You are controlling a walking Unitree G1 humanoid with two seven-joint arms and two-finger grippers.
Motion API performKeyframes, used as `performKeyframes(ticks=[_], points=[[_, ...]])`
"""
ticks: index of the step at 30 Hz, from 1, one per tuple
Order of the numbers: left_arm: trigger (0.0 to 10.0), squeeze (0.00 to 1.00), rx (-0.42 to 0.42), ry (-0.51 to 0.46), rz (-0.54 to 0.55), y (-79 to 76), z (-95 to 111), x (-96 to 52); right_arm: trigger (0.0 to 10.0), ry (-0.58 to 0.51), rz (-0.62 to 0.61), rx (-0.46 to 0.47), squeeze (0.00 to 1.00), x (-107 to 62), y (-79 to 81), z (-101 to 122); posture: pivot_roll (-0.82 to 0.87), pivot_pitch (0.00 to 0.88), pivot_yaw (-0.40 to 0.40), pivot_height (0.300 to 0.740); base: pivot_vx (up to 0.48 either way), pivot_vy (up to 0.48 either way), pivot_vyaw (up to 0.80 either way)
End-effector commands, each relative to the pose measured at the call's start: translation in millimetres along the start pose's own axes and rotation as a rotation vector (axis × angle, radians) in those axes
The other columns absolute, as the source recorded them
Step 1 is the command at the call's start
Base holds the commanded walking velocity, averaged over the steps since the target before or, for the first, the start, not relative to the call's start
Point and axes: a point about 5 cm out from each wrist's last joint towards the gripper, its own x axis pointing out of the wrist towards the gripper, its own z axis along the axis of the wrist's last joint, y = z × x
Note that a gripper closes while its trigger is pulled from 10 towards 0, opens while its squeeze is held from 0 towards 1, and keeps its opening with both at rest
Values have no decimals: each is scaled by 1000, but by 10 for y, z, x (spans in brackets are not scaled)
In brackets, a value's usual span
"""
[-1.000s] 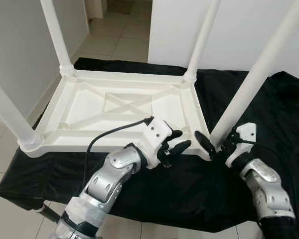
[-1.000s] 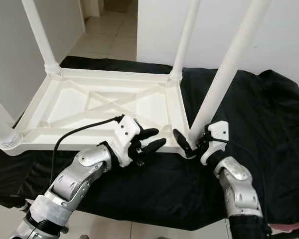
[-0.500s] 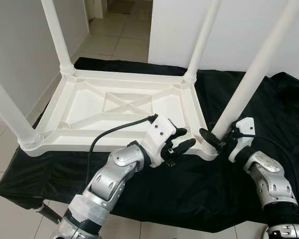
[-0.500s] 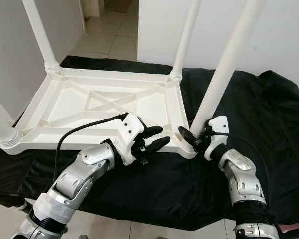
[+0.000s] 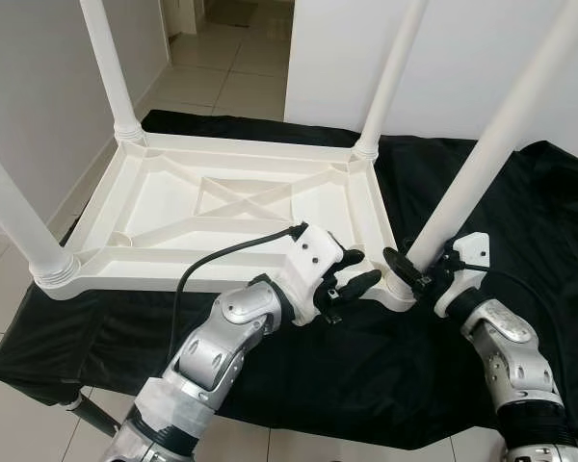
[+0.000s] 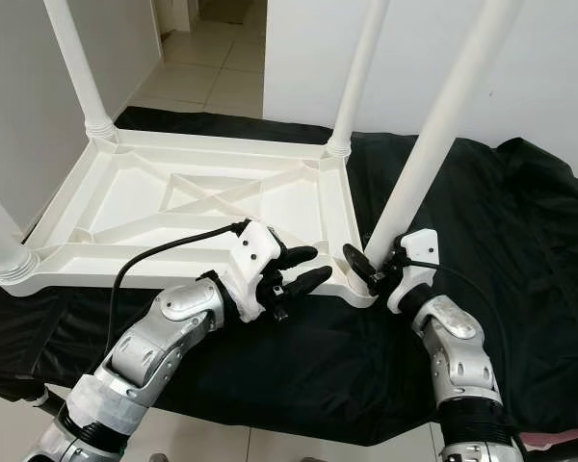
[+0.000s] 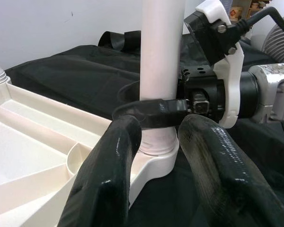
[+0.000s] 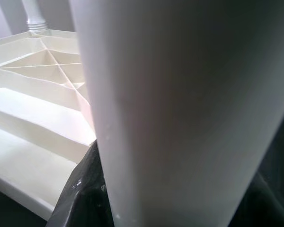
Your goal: Building children table
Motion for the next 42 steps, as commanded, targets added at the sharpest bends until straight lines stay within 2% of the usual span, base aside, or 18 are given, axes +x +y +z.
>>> performKeyframes(ticks=[1,3,7,9,13,17,21,28,29,37,40,42], points=[[10000,0,2,4,-28,-52,-14,8,10000,52,-120,44,0,-59,-12,-150,-103,0,-33,740,0,0,0],[10000,0,2,4,-28,-52,-14,8,10000,52,-120,44,0,-59,-12,-150,-103,0,-33,740,0,0,0],[10000,0,1,7,-33,-54,-24,11,10000,48,-329,68,0,-79,-59,-155,-107,0,-30,740,0,0,0],[10000,0,1,7,-32,-52,-24,12,10000,49,-366,76,0,-80,-75,-156,-107,0,-30,740,0,0,0],[10000,0,4,4,-32,-50,-21,18,10000,22,-634,66,0,-45,-68,-128,-104,0,-38,740,0,0,0],[10000,0,1,3,-31,-50,-20,18,10000,34,-688,85,0,-14,-33,-148,-104,0,-38,740,0,0,0],[10000,0,2,1,-28,-52,-22,25,10000,7,-773,122,0,165,127,-102,-88,0,-50,740,0,0,0],[10000,0,7,-1,-23,-48,-18,31,10000,-27,-753,103,0,217,214,-36,-82,0,-57,740,0,0,0],[10000,0,7,-1,-22,-47,-17,30,10000,-32,-756,100,1000,203,210,-38,-82,0,-57,740,0,0,0],[10000,0,12,2,-13,-34,-23,14,10000,-111,-776,77,1000,5,133,2,-81,0,-61,740,0,0,0],[10000,0,22,5,-3,-18,-25,1,10000,-102,-786,48,1000,-167,182,-58,-83,0,-61,740,0,0,0],[10000,0,25,9,2,-10,-37,-8,10000,-97,-755,30,0,-258,263,-99,-85,0,-60,740,0,0,0]])
